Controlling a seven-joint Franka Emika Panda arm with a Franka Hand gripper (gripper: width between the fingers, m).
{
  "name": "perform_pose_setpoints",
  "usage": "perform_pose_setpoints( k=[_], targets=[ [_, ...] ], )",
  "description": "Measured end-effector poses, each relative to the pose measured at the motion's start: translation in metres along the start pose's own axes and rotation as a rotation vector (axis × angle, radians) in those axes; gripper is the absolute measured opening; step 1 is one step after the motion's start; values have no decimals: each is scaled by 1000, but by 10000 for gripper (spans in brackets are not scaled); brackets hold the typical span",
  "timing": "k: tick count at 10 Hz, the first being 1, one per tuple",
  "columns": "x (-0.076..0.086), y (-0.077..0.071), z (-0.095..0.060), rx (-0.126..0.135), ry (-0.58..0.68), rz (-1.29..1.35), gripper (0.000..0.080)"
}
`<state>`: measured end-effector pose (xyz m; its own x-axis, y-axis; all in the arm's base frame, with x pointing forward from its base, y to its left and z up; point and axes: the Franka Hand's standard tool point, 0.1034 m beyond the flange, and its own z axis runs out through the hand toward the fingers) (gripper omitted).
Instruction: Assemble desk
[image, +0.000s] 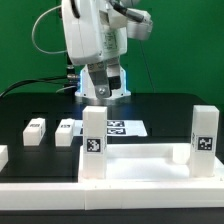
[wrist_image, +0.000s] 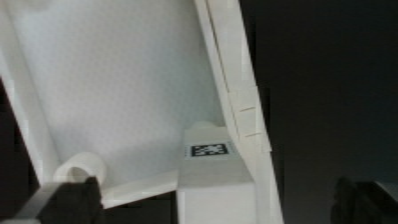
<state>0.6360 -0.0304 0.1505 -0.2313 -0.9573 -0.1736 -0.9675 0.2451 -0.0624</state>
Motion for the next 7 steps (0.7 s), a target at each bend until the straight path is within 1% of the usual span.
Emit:
perform_pose_setpoints(
  k=[7],
  targets=[
    [0, 1, 3, -5, 2, -5, 649]
  ],
)
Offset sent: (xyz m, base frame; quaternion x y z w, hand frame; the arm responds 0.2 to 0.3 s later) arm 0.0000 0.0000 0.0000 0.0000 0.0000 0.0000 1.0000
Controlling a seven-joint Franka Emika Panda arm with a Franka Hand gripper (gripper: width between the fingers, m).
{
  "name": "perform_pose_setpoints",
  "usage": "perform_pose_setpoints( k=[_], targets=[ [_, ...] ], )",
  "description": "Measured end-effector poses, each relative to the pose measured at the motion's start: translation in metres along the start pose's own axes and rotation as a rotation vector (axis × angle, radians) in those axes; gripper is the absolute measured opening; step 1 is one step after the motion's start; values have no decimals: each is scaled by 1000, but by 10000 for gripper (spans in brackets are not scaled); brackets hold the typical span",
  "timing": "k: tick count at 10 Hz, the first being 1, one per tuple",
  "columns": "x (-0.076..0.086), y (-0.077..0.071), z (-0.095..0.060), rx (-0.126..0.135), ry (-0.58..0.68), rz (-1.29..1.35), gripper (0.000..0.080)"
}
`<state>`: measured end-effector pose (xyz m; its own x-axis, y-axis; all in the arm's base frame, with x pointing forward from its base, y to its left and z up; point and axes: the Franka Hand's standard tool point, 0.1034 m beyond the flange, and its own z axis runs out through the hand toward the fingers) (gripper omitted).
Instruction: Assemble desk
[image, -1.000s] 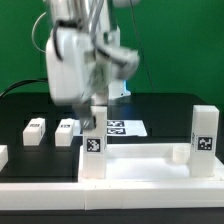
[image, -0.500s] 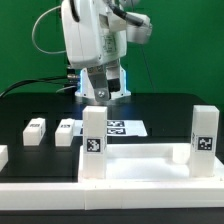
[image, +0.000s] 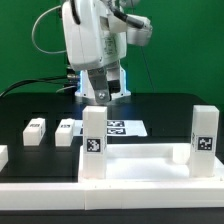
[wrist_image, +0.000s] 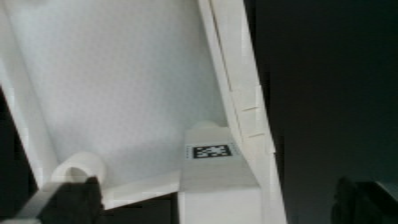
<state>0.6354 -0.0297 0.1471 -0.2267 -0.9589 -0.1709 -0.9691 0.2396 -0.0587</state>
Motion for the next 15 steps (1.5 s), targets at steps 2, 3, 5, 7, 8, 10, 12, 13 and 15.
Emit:
perform_pose_setpoints(
  k=[2, 3, 5, 7, 8, 10, 12, 13, 15],
  targets=[
    [0, 0, 1, -1, 0, -1, 649],
    [0, 0, 1, -1, 1, -2, 649],
    [0, 1, 2, -2, 1, -3, 649],
    [-17, 10, 8, -19, -3, -40, 649],
    [-30, 23, 13, -38, -6, -60, 649],
    [-39, 38, 19, -61, -8, -189, 649],
    [-38, 38, 20, -61, -10, -246, 649],
    [-38, 38, 21, -62, -9, -246, 649],
    [-34, 41, 30, -18, 8, -233, 649]
  ],
)
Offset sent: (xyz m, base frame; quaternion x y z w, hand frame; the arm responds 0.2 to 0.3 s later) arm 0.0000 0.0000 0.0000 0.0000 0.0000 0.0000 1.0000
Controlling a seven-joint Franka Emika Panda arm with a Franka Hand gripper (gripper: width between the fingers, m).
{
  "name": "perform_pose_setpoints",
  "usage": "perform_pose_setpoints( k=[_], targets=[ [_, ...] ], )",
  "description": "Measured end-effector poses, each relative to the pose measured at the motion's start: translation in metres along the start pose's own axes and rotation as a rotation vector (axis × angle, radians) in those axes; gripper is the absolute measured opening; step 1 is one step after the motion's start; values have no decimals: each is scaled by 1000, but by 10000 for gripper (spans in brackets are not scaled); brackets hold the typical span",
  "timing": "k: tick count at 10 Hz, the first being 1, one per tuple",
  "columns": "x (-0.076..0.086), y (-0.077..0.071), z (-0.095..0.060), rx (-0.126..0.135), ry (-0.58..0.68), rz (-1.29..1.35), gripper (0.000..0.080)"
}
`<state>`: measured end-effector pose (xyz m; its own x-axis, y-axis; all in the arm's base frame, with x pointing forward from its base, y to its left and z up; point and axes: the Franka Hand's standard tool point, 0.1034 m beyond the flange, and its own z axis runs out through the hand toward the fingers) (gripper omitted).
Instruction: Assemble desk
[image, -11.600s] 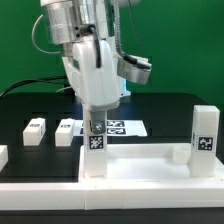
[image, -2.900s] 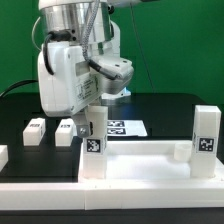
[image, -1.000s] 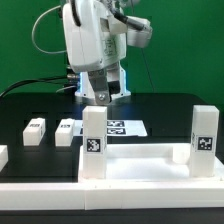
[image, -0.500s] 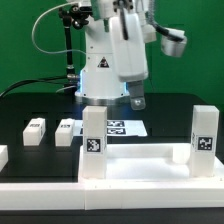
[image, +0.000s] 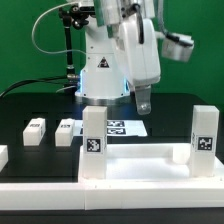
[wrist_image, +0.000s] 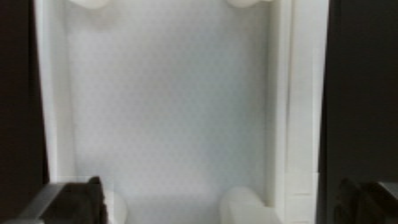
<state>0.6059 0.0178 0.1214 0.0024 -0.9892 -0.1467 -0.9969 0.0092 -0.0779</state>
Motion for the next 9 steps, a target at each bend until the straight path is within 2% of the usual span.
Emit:
perform_pose_setpoints(
  k=[1, 2, 4, 7, 8, 9],
  targets=[
    [5, 31, 19, -7, 6, 27, 649],
    [8, 51, 31, -26, -1, 56, 649],
    [2, 73, 53, -57, 7, 62, 649],
    [2, 71, 53, -56, 7, 58, 649],
    [1, 75, 58, -68, 9, 54, 649],
    [-2, 84, 73, -98, 12, 42, 649]
  ],
)
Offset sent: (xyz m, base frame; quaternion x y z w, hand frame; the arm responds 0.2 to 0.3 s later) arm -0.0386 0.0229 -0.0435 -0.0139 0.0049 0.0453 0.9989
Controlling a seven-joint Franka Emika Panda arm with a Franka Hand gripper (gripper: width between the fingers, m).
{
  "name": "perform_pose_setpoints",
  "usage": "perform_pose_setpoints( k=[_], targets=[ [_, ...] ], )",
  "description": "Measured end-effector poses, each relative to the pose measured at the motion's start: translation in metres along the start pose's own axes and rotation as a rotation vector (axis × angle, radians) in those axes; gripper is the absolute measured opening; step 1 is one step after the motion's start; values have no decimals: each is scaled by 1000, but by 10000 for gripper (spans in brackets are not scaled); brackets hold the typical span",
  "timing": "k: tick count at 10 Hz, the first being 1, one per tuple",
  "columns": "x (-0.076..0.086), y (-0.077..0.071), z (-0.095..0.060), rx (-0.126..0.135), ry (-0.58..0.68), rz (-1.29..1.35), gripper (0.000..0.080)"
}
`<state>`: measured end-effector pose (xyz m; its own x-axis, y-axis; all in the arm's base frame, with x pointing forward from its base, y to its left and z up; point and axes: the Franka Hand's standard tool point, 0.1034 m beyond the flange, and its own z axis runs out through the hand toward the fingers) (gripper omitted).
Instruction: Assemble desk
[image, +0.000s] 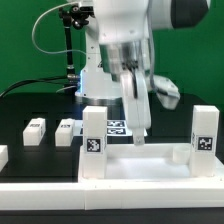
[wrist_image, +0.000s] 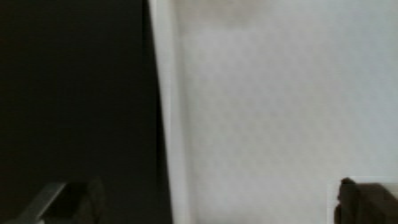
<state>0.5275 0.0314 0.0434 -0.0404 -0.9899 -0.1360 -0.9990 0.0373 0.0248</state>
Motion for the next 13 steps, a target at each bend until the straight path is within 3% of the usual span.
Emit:
perform_pose_setpoints(
  k=[3, 4, 5, 6, 7, 8, 9, 10, 13],
  targets=[
    [0, 10, 25, -61, 2, -13, 649],
    [0, 9, 24, -58, 2, -13, 649],
    [0, 9, 25, -59, 3, -13, 552],
    [0, 10, 25, -60, 3, -13, 552],
    [0, 10, 25, -60, 3, -12, 352],
    [1, 10, 25, -60, 3, -12, 217],
    [1, 10, 25, -61, 3, -12, 217],
    [1, 10, 25, -60, 3, -12, 58],
    [1, 10, 25, -60, 3, -12, 58]
  ],
)
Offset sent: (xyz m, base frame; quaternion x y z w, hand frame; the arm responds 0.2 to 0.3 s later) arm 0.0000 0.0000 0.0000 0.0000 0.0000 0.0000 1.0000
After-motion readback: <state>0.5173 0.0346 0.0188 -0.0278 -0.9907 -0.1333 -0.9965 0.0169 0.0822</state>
